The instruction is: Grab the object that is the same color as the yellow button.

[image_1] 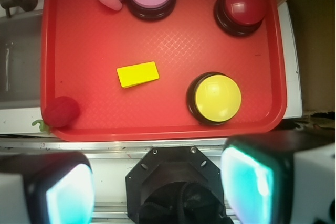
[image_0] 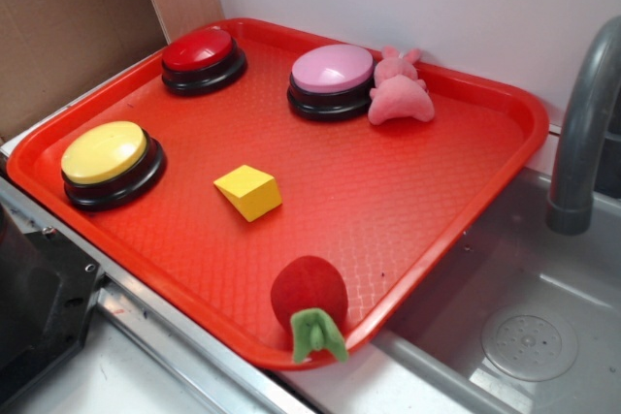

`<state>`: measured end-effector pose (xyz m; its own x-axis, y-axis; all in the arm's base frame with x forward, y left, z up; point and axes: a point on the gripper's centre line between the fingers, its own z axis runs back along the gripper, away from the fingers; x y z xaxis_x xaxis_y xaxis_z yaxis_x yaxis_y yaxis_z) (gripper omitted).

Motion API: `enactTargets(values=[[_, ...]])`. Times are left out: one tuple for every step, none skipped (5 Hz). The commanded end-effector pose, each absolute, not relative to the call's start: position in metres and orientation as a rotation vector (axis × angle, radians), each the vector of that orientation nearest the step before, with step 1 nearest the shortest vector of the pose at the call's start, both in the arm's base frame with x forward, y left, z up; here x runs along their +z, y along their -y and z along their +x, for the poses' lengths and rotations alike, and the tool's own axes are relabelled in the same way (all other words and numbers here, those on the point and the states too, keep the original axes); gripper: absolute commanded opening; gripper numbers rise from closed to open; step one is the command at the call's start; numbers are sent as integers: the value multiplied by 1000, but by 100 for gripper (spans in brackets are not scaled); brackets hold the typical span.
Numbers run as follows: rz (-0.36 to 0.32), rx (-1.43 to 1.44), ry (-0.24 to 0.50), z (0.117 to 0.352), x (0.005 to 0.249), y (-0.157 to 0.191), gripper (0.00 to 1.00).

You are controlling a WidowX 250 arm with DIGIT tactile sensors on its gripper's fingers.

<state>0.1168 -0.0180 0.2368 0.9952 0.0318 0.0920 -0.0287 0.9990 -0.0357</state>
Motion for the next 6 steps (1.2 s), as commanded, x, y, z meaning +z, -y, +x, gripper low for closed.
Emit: enactTargets(values=[[-34,30,93,117,237,18,100],[-88,218,53,123,230,9,100],[-103,449,58,128,222,7,100],[42,693,48,141,204,10,100],[49,943,51,156,176,16,100],[166,1188,64,170,152,17,100]])
